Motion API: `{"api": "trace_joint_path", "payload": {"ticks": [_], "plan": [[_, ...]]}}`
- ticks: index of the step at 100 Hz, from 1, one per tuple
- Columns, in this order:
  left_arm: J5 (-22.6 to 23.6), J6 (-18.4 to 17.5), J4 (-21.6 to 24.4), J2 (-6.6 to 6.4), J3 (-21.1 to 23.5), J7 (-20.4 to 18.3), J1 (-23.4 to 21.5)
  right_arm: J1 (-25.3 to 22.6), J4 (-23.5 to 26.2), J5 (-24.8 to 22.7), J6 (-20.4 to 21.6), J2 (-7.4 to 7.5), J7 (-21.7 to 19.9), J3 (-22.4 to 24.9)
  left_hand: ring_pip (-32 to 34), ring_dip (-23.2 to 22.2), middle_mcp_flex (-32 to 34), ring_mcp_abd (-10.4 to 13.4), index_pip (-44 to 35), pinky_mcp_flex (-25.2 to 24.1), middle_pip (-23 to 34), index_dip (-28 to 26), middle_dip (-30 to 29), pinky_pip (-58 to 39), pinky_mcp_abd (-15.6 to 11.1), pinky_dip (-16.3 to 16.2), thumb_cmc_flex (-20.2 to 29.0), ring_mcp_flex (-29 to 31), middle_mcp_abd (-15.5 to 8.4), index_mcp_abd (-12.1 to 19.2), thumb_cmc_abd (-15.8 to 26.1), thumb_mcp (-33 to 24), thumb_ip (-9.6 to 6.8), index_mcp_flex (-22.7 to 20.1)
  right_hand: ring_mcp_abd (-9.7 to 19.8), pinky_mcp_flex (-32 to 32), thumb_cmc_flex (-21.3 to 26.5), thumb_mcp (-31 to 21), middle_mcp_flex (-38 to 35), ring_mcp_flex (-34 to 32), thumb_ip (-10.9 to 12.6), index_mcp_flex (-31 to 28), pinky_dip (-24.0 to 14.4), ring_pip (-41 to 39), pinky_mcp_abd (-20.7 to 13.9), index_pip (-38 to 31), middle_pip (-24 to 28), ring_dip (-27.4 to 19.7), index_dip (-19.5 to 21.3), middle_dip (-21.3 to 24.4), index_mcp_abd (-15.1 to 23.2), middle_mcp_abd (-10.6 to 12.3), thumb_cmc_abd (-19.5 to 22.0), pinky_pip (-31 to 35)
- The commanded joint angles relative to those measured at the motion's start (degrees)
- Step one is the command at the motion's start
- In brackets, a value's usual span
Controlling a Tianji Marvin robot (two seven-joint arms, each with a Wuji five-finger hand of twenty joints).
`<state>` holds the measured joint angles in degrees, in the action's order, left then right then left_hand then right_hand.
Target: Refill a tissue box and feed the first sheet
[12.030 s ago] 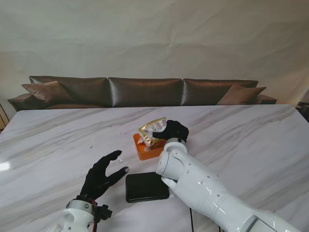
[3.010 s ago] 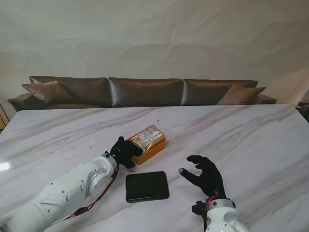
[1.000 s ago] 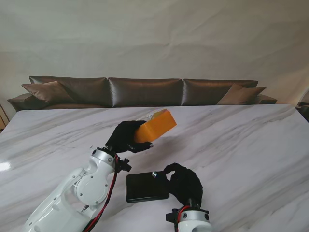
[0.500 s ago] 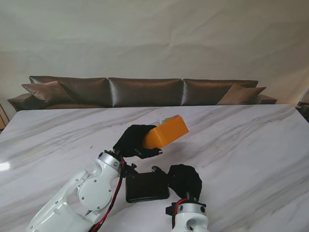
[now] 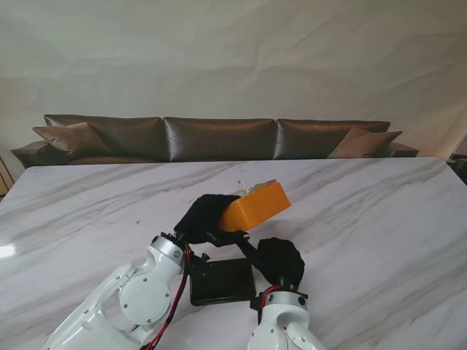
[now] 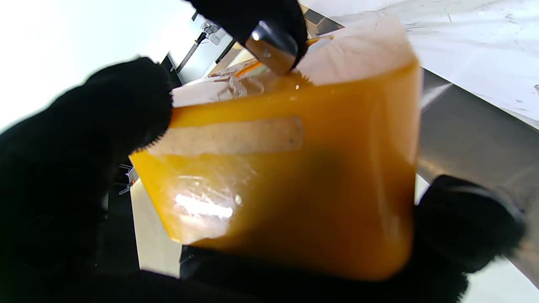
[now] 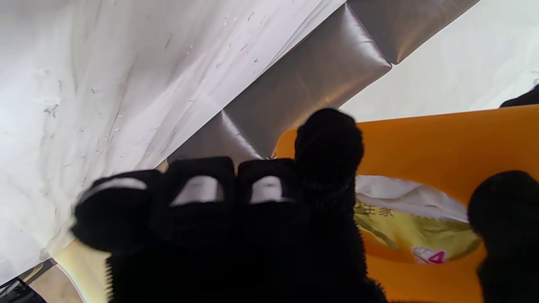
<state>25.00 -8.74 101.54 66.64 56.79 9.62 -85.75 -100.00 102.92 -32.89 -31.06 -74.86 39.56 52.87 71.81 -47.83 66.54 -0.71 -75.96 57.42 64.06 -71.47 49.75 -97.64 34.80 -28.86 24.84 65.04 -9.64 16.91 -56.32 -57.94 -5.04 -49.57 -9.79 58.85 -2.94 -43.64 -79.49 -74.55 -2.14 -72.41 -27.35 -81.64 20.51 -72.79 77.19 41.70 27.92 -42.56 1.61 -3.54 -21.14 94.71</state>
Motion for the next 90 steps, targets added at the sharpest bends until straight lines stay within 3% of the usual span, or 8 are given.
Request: {"api": "trace_joint_path", "payload": {"ticks": [1,23,71,87,90], "plan": [[-0.41,-0.5,0.76,0.09,0.19,-0.67,-0.49,-0.01,-0.2,-0.18,-0.38,-0.16,-0.71,0.34,20.33,-2.07,10.75,1.36,-12.82,3.57,15.78,-4.23,3.25,-7.99,-24.21,0.6,10.17,7.83,0.68,2.21,10.78,-11.82,-11.65,-8.22,-0.07,1.2,-0.19,3.15,-3.86,-0.3,-1.14,-4.38,1.11,-4.54,1.63,-2.15,3.27,1.04,-0.56,-0.71,-1.26,-2.32,3.43,3.62],[-0.99,-0.89,1.12,0.01,0.58,-1.04,-1.04,0.25,-0.7,-0.35,-1.07,-0.14,-0.68,1.24,20.25,-1.95,10.75,1.55,-12.79,3.57,15.78,-4.27,3.25,-8.14,-24.27,0.7,10.19,7.84,0.68,2.14,10.77,-11.75,-11.74,-8.13,-0.07,1.06,0.61,4.84,-3.88,-0.3,-1.09,-4.37,1.02,-4.53,1.62,-2.23,3.2,1.05,-0.73,-0.67,-1.16,-2.48,6.08,3.59],[-2.4,-1.0,1.89,-0.23,0.49,-2.35,-2.08,2.18,-2.26,-0.39,-2.2,-0.62,-0.15,0.96,20.28,-1.86,10.74,1.64,-12.77,3.57,15.78,-4.31,3.24,-8.25,-24.21,0.79,10.19,7.83,0.68,2.14,10.89,-11.56,-11.76,-8.13,-0.19,1.3,3.7,6.59,-3.87,-0.29,-0.71,-4.47,0.78,-4.98,1.64,-3.4,3.73,1.3,-0.3,-0.93,-1.33,-2.63,7.44,4.0],[-2.06,-0.35,2.39,-0.33,0.87,-2.43,-2.74,2.61,-2.58,-1.14,-2.86,-0.45,-0.53,1.07,20.28,-1.84,10.72,1.64,-12.75,3.57,15.69,-4.33,3.21,-8.25,-24.21,0.83,10.12,7.83,0.65,2.12,10.91,-11.49,-11.71,-8.06,-0.18,1.34,7.58,5.92,-3.87,-0.29,0.7,-4.45,0.8,-4.98,1.42,-3.34,3.73,1.32,-0.34,-0.93,-1.19,-2.63,7.78,4.04],[-2.04,-0.21,2.45,-0.36,1.0,-2.5,-2.88,2.63,-2.57,-1.45,-2.99,-0.35,-0.62,1.15,20.28,-1.84,10.71,1.64,-12.74,3.57,15.67,-4.33,3.21,-8.25,-24.21,0.83,10.11,7.83,0.65,2.12,10.92,-11.46,-11.69,-8.05,-0.18,1.35,8.55,6.69,-3.86,-0.29,1.89,-4.45,0.82,-4.97,1.43,-3.34,3.71,1.33,-0.34,-0.92,-1.02,-2.58,7.91,4.05]]}}
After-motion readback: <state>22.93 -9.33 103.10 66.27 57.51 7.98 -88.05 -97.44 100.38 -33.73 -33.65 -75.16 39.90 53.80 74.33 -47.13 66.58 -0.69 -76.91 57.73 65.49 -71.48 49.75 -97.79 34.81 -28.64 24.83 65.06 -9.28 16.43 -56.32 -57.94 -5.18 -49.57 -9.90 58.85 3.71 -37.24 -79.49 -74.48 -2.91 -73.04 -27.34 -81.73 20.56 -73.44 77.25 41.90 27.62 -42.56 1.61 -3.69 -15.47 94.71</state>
